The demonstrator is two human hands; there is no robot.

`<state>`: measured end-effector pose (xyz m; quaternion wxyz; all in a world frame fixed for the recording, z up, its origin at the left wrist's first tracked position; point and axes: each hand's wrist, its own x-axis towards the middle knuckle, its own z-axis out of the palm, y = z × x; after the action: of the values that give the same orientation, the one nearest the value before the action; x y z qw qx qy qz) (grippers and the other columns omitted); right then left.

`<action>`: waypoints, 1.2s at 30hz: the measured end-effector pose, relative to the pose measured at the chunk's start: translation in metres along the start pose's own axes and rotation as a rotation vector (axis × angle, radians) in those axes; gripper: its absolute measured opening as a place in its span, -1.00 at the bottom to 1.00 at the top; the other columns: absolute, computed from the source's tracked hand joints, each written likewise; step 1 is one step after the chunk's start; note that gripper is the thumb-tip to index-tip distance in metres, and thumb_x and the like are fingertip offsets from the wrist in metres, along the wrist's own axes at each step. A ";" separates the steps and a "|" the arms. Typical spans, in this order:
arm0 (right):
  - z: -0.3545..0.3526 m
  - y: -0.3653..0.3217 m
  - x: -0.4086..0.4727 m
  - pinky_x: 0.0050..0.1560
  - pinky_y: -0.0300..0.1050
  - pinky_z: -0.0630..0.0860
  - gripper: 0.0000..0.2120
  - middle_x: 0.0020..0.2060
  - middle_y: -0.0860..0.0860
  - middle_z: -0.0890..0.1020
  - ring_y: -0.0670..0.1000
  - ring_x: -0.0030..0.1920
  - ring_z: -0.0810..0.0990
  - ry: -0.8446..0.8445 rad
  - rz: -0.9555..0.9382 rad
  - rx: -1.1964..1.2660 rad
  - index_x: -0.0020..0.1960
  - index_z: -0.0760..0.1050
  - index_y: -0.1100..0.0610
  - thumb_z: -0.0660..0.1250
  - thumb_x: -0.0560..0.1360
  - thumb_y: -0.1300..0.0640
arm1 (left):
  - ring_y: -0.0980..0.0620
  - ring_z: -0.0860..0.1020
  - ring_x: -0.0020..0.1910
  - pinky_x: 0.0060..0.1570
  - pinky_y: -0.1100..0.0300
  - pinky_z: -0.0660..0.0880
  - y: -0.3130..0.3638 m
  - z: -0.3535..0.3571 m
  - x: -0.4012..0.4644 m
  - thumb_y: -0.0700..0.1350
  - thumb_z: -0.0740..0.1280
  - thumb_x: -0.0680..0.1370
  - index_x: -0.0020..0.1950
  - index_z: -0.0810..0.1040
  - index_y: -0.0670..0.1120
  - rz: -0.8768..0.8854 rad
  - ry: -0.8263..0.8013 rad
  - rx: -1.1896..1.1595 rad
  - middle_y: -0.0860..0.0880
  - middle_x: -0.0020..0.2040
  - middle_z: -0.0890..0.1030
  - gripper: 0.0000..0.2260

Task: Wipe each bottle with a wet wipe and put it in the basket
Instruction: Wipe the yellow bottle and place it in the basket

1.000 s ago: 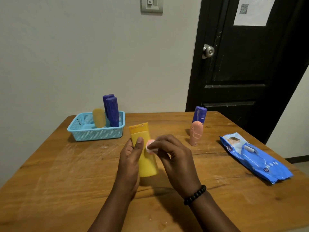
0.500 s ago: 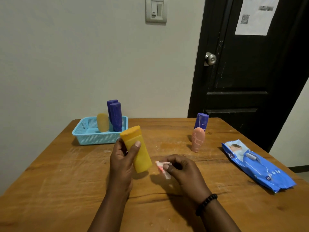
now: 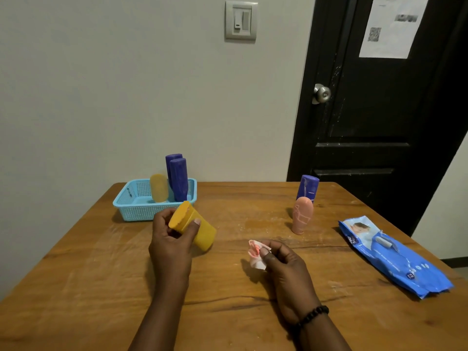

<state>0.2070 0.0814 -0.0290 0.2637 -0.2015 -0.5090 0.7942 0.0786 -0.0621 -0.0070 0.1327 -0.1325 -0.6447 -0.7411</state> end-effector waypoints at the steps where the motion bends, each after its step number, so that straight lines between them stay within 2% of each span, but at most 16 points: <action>1: 0.000 0.000 -0.001 0.16 0.38 0.50 -0.85 0.01 0.23 0.68 0.29 0.07 0.61 -0.007 0.001 0.019 0.00 0.66 0.25 0.39 0.46 0.29 | 0.22 0.55 0.04 0.00 0.10 0.53 -0.001 -0.002 0.002 -0.13 0.50 0.48 0.11 0.43 0.17 -0.076 0.034 -0.058 0.21 0.02 0.56 -0.65; 3: 0.001 -0.002 -0.002 0.17 0.39 0.48 -0.81 0.02 0.24 0.67 0.24 0.04 0.60 -0.023 -0.003 0.039 0.01 0.65 0.26 0.42 0.41 0.26 | 0.03 0.55 0.12 0.00 0.05 0.55 -0.002 -0.004 0.008 -0.17 0.47 0.50 0.25 0.36 0.06 -0.276 0.065 -0.304 0.05 0.15 0.52 -0.58; 6: 0.003 -0.003 -0.003 0.16 0.39 0.49 -0.78 0.02 0.24 0.67 0.25 0.03 0.61 -0.018 0.004 0.047 0.01 0.65 0.27 0.43 0.38 0.24 | -0.03 0.52 0.22 -0.01 0.06 0.55 -0.003 -0.003 0.012 -0.24 0.39 0.54 0.38 0.32 0.02 -0.450 0.036 -0.612 -0.04 0.29 0.47 -0.53; 9: 0.006 -0.003 -0.004 0.14 0.37 0.51 -0.77 0.01 0.25 0.67 0.39 0.11 0.58 -0.019 0.003 0.021 0.01 0.65 0.25 0.44 0.37 0.21 | -0.07 0.51 0.27 0.05 0.03 0.54 -0.005 0.004 0.006 -0.25 0.34 0.57 0.32 0.42 -0.02 -0.518 -0.032 -0.698 -0.07 0.26 0.52 -0.65; 11: 0.011 -0.002 -0.003 0.07 0.34 0.53 -0.81 0.00 0.25 0.67 0.43 0.12 0.55 -0.031 -0.005 -0.010 0.01 0.65 0.23 0.43 0.42 0.22 | -0.08 0.53 0.24 0.05 0.01 0.55 -0.006 0.011 -0.001 -0.26 0.35 0.56 0.36 0.40 -0.06 -0.559 -0.057 -0.710 -0.10 0.25 0.54 -0.61; 14: 0.018 -0.002 0.003 -0.04 0.27 0.56 -0.88 -0.01 0.26 0.67 0.40 0.02 0.60 -0.050 -0.030 -0.076 0.01 0.66 0.18 0.39 0.49 0.24 | -0.08 0.56 0.21 0.02 0.03 0.56 -0.004 0.014 -0.004 -0.24 0.40 0.52 0.35 0.42 -0.07 -0.520 -0.028 -0.665 -0.10 0.23 0.56 -0.59; 17: 0.022 0.001 0.009 -0.02 0.24 0.59 -0.88 -0.02 0.21 0.69 0.30 -0.01 0.63 -0.053 -0.024 -0.115 -0.01 0.67 0.13 0.37 0.52 0.25 | 0.00 0.58 0.16 0.04 0.01 0.59 0.005 0.006 0.003 -0.17 0.46 0.48 0.22 0.44 0.09 -0.321 0.021 -0.413 0.06 0.14 0.57 -0.62; 20: 0.022 0.005 0.012 0.04 0.27 0.58 -0.88 -0.04 0.15 0.70 0.31 0.05 0.63 -0.038 -0.011 -0.149 -0.02 0.68 0.11 0.39 0.51 0.24 | 0.13 0.53 0.13 0.04 0.08 0.58 0.019 -0.004 0.019 -0.08 0.46 0.50 0.28 0.38 0.19 -0.072 0.016 -0.109 0.24 0.14 0.47 -0.56; 22: 0.020 0.006 0.014 0.04 0.26 0.56 -0.87 -0.03 0.17 0.70 0.35 0.07 0.61 -0.046 -0.012 -0.147 -0.01 0.68 0.12 0.38 0.51 0.25 | 0.14 0.50 0.12 -0.08 0.26 0.55 0.029 -0.007 0.035 -0.08 0.42 0.54 0.37 0.38 0.17 0.045 -0.010 0.005 0.16 0.23 0.43 -0.55; 24: 0.018 0.006 0.015 0.07 0.28 0.55 -0.86 -0.03 0.17 0.70 0.33 0.06 0.62 -0.055 0.000 -0.152 -0.01 0.68 0.12 0.36 0.52 0.27 | 0.12 0.50 0.09 -0.22 0.43 0.50 0.034 -0.008 0.056 -0.09 0.40 0.57 0.40 0.42 0.08 0.084 -0.006 0.062 0.06 0.26 0.43 -0.59; 25: 0.016 0.006 0.015 0.06 0.28 0.55 -0.85 -0.04 0.17 0.70 0.31 0.05 0.64 -0.057 0.011 -0.151 -0.02 0.68 0.11 0.35 0.53 0.27 | 0.11 0.51 0.07 -0.25 0.47 0.47 0.035 -0.009 0.066 -0.09 0.41 0.56 0.36 0.45 0.03 0.096 0.009 0.077 0.03 0.24 0.47 -0.62; 27: 0.015 0.006 0.015 0.00 0.20 0.58 -0.85 -0.05 0.15 0.71 0.28 0.02 0.65 -0.066 0.032 -0.152 -0.02 0.68 0.11 0.35 0.53 0.27 | 0.07 0.53 0.06 -0.20 0.42 0.46 0.035 -0.009 0.083 -0.08 0.46 0.53 0.26 0.49 0.00 0.129 0.041 0.140 0.01 0.17 0.53 -0.67; 30: 0.013 0.004 0.013 -0.10 0.09 0.60 -0.88 -0.07 0.17 0.70 0.25 -0.05 0.67 -0.065 0.036 -0.144 -0.03 0.68 0.12 0.37 0.51 0.25 | -0.01 0.53 -0.03 -0.21 0.24 0.45 0.028 -0.006 0.103 -0.05 0.50 0.49 0.17 0.46 -0.04 0.090 0.082 0.203 -0.02 0.04 0.55 -0.67; 32: 0.013 0.002 0.012 -0.13 0.08 0.58 -0.89 -0.08 0.21 0.70 0.24 -0.10 0.66 -0.075 0.026 -0.144 -0.04 0.68 0.14 0.38 0.50 0.25 | -0.05 0.52 -0.05 -0.10 0.08 0.53 0.024 -0.005 0.115 -0.03 0.50 0.49 0.14 0.40 -0.05 -0.058 0.091 0.092 -0.05 0.00 0.51 -0.64; 34: 0.013 0.002 0.012 -0.14 0.08 0.57 -0.90 -0.10 0.23 0.69 0.22 -0.15 0.66 -0.080 0.019 -0.143 -0.05 0.68 0.15 0.39 0.50 0.25 | -0.06 0.54 0.02 0.09 -0.04 0.55 0.019 -0.004 0.123 -0.03 0.47 0.52 0.24 0.39 -0.04 -0.202 0.045 -0.106 -0.11 0.11 0.51 -0.61; 36: 0.013 0.001 0.011 -0.13 0.10 0.58 -0.89 -0.11 0.22 0.70 0.22 -0.15 0.66 -0.076 0.028 -0.149 -0.04 0.68 0.16 0.38 0.50 0.26 | -0.03 0.54 0.11 0.14 0.02 0.53 0.012 -0.003 0.126 -0.09 0.39 0.57 0.42 0.37 -0.04 -0.265 -0.025 -0.266 -0.11 0.24 0.48 -0.56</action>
<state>0.1900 0.0788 -0.0252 0.2176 -0.1974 -0.5734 0.7648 -0.0342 -0.0698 0.0496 0.0072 -0.0718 -0.5545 -0.8290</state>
